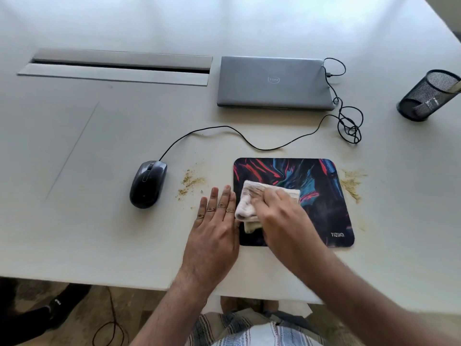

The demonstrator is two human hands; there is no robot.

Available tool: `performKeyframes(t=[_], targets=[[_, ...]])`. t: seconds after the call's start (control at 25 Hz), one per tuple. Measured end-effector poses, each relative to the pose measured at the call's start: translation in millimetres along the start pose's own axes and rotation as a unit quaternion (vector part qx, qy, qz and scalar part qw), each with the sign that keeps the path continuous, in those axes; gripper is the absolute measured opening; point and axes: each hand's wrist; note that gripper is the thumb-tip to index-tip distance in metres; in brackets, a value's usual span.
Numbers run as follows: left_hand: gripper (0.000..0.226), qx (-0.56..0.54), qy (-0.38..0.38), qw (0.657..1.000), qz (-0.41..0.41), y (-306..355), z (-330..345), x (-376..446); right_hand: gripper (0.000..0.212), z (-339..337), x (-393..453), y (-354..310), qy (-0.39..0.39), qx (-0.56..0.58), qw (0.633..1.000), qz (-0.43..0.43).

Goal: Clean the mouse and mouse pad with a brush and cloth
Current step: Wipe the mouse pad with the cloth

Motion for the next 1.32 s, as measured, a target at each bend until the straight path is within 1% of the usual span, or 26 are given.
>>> performKeyframes(t=[0.04, 0.12, 0.16, 0.24, 0.28, 0.36, 0.4, 0.48, 0.52, 0.6, 0.68, 0.72, 0.8, 0.88, 0.92, 1.0, 1.08, 1.16, 1.24, 1.32], targets=[[0.057, 0.000, -0.003, 1.000, -0.002, -0.6, 0.4, 0.0, 0.034, 0.2, -1.9, 0.5, -0.002, 0.001, 1.000, -0.003], [0.057, 0.005, -0.007, 1.000, -0.008, -0.6, 1.2, 0.4, 0.040, 8.9, 29.0, 13.6, 0.021, -0.007, 1.000, 0.012], [0.057, 0.010, -0.006, 1.000, -0.011, -0.1, 1.1, 0.6, 0.041, 13.0, 50.6, 19.4, 0.018, -0.017, 0.999, 0.028], [0.058, 0.017, -0.007, 1.000, -0.015, 0.3, 0.9, 1.6, 0.034, 15.0, 80.8, 26.3, 0.020, -0.026, 0.999, 0.039], [0.057, 0.017, -0.009, 1.000, -0.014, 0.2, 1.3, 2.2, 0.033, 14.3, 82.1, 26.2, 0.024, -0.018, 0.999, 0.045], [0.057, 0.011, -0.011, 1.000, -0.010, 0.4, 1.5, 1.6, 0.042, 9.9, 52.4, 16.6, 0.027, 0.006, 0.998, 0.054], [0.057, 0.006, -0.013, 1.000, -0.009, 0.1, 1.1, 0.8, 0.044, 5.3, 29.6, 7.7, 0.017, 0.024, 0.999, 0.046], [0.057, 0.000, -0.014, 1.000, -0.010, 0.2, 0.8, -0.3, 0.040, -0.7, -1.1, -0.9, -0.010, 0.033, 0.999, 0.026], [0.057, 0.001, -0.013, 1.000, -0.011, 0.2, 0.7, 0.0, 0.041, 0.8, 3.9, 3.7, -0.011, 0.032, 0.999, 0.021], [0.057, 0.006, -0.012, 1.000, -0.013, 0.5, 0.9, 0.9, 0.049, 9.0, 43.1, 19.6, 0.009, 0.021, 0.999, 0.041], [0.058, 0.011, -0.012, 1.000, -0.019, 0.8, 0.2, 1.4, 0.043, 11.9, 74.3, 27.5, 0.007, -0.009, 0.998, 0.054], [0.058, 0.012, -0.013, 1.000, -0.018, 1.1, -0.1, 1.4, 0.040, 11.6, 73.7, 27.5, 0.003, -0.008, 0.998, 0.057], [0.058, 0.010, -0.014, 1.000, -0.015, 1.0, -0.3, 1.1, 0.043, 7.4, 43.4, 18.5, -0.011, 0.009, 0.998, 0.057], [0.057, 0.005, -0.013, 1.000, -0.011, 1.0, 0.1, 0.2, 0.041, -2.7, -0.7, 2.2, -0.022, 0.036, 0.999, 0.032], [0.058, 0.004, -0.012, 1.000, -0.011, 0.9, 0.3, 0.3, 0.038, -4.8, -9.9, 1.1, -0.021, 0.039, 0.999, 0.025], [0.058, 0.004, -0.012, 1.000, -0.013, -0.1, 0.5, 0.1, 0.042, 3.0, 12.0, 14.1, 0.003, 0.040, 0.999, 0.023], [0.058, 0.012, -0.010, 1.000, -0.014, 0.5, 2.0, 1.1, 0.049, 11.3, 58.0, 29.1, 0.009, 0.018, 0.999, 0.049], [0.059, 0.014, -0.014, 1.000, -0.019, 1.0, 2.4, 1.8, 0.041, 14.1, 83.6, 36.6, 0.010, 0.006, 0.998, 0.058], [0.058, 0.011, -0.009, 1.000, -0.018, 0.6, 2.1, 1.2, 0.041, 10.9, 68.7, 27.1, 0.014, 0.022, 0.998, 0.057], [0.057, 0.000, -0.009, 1.000, -0.011, 0.4, 0.7, 0.6, 0.045, 3.2, 24.8, 4.3, 0.006, 0.044, 0.998, 0.044]])
Point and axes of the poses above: each hand's wrist, its own x-axis towards the middle knuckle, its own z-axis out of the palm, y = z × x, and after that the axes turned 11 degrees about y, right-handed
